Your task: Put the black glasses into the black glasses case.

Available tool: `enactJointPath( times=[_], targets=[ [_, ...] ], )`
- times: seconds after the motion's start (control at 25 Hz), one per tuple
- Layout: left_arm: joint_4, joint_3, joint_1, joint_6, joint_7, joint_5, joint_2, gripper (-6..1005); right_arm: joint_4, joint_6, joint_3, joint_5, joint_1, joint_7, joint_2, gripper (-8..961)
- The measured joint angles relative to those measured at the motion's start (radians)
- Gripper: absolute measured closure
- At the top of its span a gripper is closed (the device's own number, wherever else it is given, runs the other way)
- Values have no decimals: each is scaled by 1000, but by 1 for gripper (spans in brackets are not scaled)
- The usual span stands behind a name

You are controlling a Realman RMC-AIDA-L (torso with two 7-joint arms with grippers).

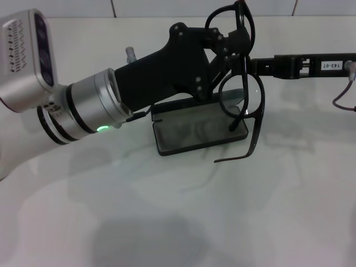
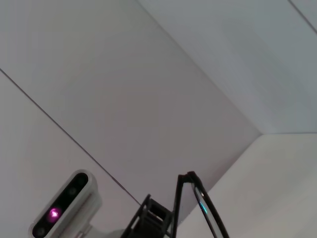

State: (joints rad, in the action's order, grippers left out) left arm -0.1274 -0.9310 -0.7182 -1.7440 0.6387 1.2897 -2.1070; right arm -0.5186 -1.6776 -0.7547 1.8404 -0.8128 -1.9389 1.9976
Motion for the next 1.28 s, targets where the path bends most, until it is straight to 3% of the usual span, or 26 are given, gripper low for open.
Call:
enactJointPath(
  times=[1.28],
  targets=[
    [5, -11, -4, 4, -38, -5, -1, 987, 13, -30, -5, -39, -9, -6, 9, 829]
  ],
)
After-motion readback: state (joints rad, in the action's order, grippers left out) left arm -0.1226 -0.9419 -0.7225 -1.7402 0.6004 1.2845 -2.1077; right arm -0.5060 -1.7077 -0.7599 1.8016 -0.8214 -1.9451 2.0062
